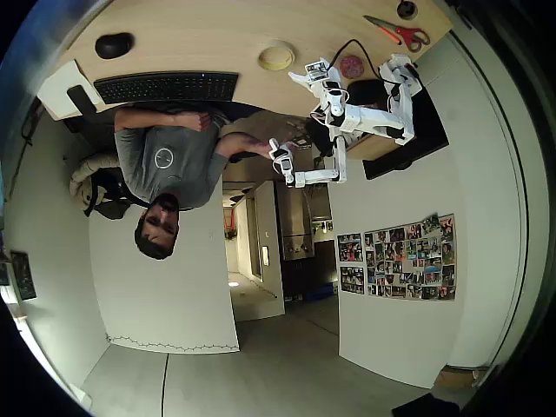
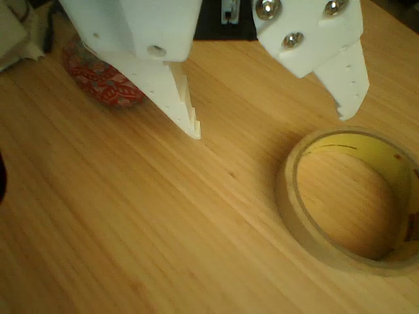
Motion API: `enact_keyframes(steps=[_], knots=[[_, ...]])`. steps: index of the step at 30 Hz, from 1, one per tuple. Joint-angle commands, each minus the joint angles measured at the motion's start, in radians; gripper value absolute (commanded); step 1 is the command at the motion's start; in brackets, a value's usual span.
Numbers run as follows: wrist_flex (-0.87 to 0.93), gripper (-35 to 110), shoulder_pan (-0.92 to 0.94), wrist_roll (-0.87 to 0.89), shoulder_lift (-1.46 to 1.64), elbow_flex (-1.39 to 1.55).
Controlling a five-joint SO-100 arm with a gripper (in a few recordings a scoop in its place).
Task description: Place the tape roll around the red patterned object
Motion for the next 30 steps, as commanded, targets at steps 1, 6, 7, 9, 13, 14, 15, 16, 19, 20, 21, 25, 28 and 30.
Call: enact_keyframes(steps=[1,6,7,9,13,14,15,16,19,20,21,25,28,30], knots=[[0.006,50,0.009,-0.012,0.028,-0.026],[0.006,49,0.011,0.002,-0.048,-0.100],[0.006,49,0.011,0.009,-0.061,-0.107],[0.006,49,0.006,0.023,-0.091,-0.140],[0.009,49,-0.003,0.032,-0.155,-0.219],[0.015,49,-0.006,0.040,-0.175,-0.244],[0.021,49,-0.012,0.046,-0.196,-0.270],[0.026,49,-0.017,0.051,-0.216,-0.296],[0.041,49,-0.028,0.060,-0.272,-0.367],[0.044,48,-0.032,0.061,-0.285,-0.385],[0.046,47,-0.037,0.061,-0.298,-0.402],[0.066,40,-0.043,0.058,-0.347,-0.472],[0.091,32,-0.046,0.055,-0.396,-0.540],[0.126,27,-0.049,0.055,-0.442,-0.611]])
